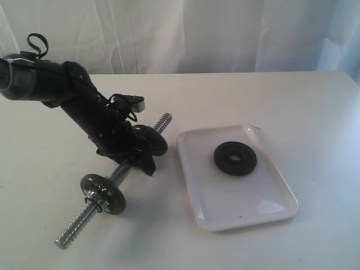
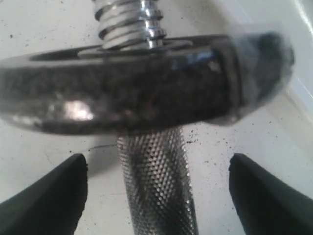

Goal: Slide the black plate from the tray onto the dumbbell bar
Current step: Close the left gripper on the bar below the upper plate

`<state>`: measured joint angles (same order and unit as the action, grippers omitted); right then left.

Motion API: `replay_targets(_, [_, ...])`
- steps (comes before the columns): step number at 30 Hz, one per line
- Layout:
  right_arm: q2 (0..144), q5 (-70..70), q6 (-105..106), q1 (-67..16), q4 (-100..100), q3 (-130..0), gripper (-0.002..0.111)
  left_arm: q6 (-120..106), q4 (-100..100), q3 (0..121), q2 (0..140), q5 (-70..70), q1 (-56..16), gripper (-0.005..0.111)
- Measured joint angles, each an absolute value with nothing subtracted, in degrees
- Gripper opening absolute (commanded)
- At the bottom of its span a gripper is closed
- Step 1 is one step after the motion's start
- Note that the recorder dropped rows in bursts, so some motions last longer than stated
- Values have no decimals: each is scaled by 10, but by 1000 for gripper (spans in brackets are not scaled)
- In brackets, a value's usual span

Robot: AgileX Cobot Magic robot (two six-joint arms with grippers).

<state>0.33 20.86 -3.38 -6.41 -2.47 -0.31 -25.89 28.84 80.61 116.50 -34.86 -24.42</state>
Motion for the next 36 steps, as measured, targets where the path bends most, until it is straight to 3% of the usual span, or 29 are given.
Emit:
replay_targets(29, [3,209,-34,-64,-25,-3,0,-259,289,812,1174,-374,-244,81])
replay_targets(32, [3,209,-34,-64,-25,-3,0,-263,289,812,1174,-374,-244,75])
replay_targets(36, [3,209,-34,-64,-25,-3,0,-267,289,812,1176,-369,-244,56])
